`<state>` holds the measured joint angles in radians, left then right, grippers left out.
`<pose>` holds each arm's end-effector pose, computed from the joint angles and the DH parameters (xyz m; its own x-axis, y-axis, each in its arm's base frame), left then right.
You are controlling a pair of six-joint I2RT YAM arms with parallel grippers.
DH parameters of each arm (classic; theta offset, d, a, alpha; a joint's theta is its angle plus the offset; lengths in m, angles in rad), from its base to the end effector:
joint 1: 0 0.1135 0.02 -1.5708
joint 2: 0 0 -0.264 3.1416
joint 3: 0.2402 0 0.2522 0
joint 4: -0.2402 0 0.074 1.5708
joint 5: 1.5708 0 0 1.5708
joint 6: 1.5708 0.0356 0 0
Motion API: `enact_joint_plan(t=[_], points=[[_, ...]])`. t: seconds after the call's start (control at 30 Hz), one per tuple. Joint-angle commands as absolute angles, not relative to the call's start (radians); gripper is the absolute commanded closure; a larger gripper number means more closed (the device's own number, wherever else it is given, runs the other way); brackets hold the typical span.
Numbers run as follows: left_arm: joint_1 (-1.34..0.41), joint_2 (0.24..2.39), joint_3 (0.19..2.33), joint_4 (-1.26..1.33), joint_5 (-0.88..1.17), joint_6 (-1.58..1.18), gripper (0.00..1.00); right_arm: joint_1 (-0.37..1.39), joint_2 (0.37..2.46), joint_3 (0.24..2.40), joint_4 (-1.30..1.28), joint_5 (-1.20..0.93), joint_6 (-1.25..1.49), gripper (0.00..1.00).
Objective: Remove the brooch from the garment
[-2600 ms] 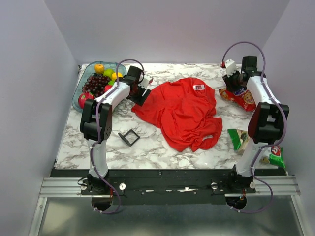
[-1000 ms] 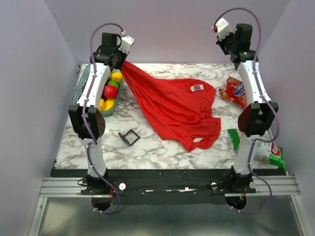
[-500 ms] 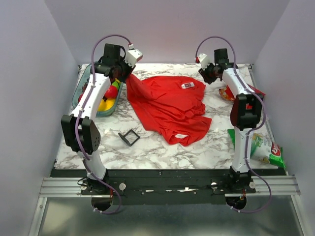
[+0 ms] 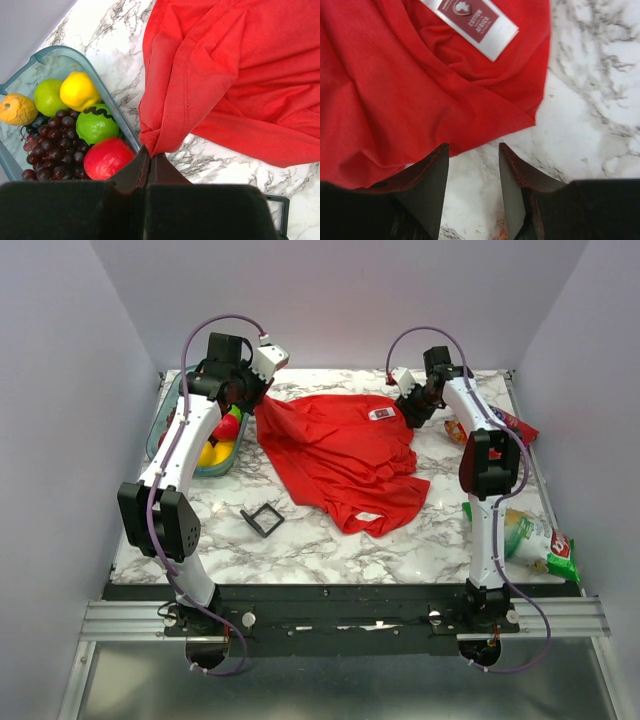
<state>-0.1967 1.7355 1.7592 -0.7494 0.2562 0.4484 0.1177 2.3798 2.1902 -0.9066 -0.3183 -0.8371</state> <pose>0.3786 -0.0847 0.3677 -0.4240 0.5121 -0.7470 0.6201 0.7653 0.1727 0.5073 0.0712 0.2126 -0.4032 -0.7580 -0.5127 -0.8258 0.5428 -0.1530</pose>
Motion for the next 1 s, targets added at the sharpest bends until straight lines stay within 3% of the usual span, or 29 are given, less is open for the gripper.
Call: enact_joint_plan(t=[0.0,0.07,0.13,0.17,0.2,0.23,0.57,0.73,0.97], points=[[-0.199,1.713,1.75,-0.752,0.285,0.446,1.0,0.133,2.459,2.24,-0.98,-0.294,-0.864,0.49],[-0.199,1.72,1.755,-0.756,0.281,0.448,1.0,0.137,2.473,2.259,-0.968,-0.275,-0.853,0.51],[-0.199,1.73,1.761,-0.758,0.281,0.452,1.0,0.144,2.503,2.29,-0.963,-0.232,-0.854,0.63],[-0.199,1.732,1.769,-0.758,0.281,0.457,1.0,0.146,2.517,2.304,-0.969,-0.216,-0.856,0.72],[-0.199,1.742,1.775,-0.759,0.279,0.459,1.0,0.147,2.528,2.333,-0.974,-0.207,-0.859,0.94],[-0.199,1.749,1.779,-0.756,0.278,0.462,1.0,0.147,2.539,2.339,-0.974,-0.184,-0.845,0.99],[-0.199,1.789,1.92,-0.643,0.215,0.48,1.0,0.084,2.268,2.37,-0.676,-0.229,-0.647,0.99],[-0.199,1.715,1.928,-0.418,0.148,0.477,1.0,0.077,2.037,2.227,-0.413,-0.207,-0.646,0.99],[-0.199,1.66,1.994,-0.244,0.071,0.454,1.0,0.032,2.02,2.433,-0.315,-0.143,-0.538,0.99]])
